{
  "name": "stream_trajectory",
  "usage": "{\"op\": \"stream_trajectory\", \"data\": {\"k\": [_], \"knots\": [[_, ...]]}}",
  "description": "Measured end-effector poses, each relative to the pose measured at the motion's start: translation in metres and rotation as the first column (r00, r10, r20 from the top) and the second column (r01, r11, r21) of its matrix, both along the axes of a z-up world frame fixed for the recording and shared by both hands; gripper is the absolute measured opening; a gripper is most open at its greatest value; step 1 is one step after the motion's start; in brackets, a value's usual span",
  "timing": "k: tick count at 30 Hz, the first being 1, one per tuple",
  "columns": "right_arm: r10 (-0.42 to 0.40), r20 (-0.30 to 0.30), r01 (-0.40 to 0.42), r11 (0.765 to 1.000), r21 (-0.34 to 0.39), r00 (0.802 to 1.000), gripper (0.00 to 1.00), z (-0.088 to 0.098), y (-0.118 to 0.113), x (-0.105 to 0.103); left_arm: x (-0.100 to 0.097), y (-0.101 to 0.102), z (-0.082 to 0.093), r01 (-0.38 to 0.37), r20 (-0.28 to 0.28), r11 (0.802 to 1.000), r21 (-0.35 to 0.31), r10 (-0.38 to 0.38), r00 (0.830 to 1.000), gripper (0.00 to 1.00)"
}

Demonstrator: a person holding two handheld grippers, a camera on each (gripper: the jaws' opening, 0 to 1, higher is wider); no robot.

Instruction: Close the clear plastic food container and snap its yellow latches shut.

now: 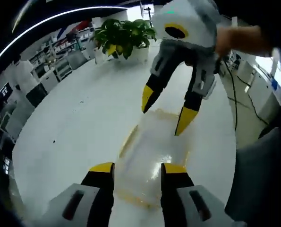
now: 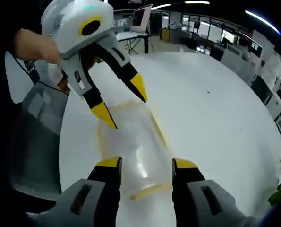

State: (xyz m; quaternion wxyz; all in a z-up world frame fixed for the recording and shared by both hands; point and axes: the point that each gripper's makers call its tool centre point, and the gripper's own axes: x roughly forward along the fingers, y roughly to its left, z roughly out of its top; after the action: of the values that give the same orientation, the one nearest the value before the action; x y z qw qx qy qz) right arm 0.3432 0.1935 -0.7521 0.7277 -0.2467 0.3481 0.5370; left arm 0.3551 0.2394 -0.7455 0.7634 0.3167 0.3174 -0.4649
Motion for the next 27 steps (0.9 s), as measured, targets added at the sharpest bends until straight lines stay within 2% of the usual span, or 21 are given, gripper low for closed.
{"op": "stream_trajectory", "data": {"k": [2, 3, 6, 10, 18, 25, 27], "knots": [[0.027, 0.007, -0.027, 0.999, -0.024, 1.0, 0.47, -0.004, 0.003, -0.003, -0.001, 0.0, -0.003, 0.019, 0.02, 0.999, 0.039, -0.02, 1.0, 0.37], [0.045, 0.005, -0.044, 0.999, -0.027, 0.999, 0.49, -0.006, 0.007, -0.006, -0.002, -0.003, -0.003, 0.015, 0.011, 1.0, 0.024, -0.015, 1.0, 0.37], [0.065, -0.004, -0.065, 0.998, -0.014, 0.998, 0.48, -0.004, 0.014, -0.011, -0.005, -0.005, -0.003, 0.024, 0.0, 1.0, 0.007, -0.024, 1.0, 0.37], [0.09, -0.007, -0.09, 0.996, 0.001, 0.996, 0.47, -0.004, 0.023, -0.015, -0.011, -0.006, -0.007, 0.054, 0.001, 0.998, 0.025, -0.054, 0.999, 0.35], [0.104, 0.017, -0.104, 0.995, -0.005, 0.994, 0.47, -0.005, 0.026, -0.007, -0.023, -0.009, -0.008, 0.075, -0.006, 0.997, 0.009, -0.075, 0.997, 0.35], [0.132, 0.019, -0.131, 0.991, -0.032, 0.991, 0.49, -0.007, 0.024, 0.0, -0.034, -0.016, -0.01, 0.115, 0.008, 0.993, 0.012, -0.115, 0.993, 0.39], [0.14, 0.016, -0.139, 0.989, -0.043, 0.99, 0.5, -0.008, 0.024, 0.003, -0.034, -0.017, -0.011, 0.12, 0.023, 0.992, 0.024, -0.121, 0.992, 0.46]]}}
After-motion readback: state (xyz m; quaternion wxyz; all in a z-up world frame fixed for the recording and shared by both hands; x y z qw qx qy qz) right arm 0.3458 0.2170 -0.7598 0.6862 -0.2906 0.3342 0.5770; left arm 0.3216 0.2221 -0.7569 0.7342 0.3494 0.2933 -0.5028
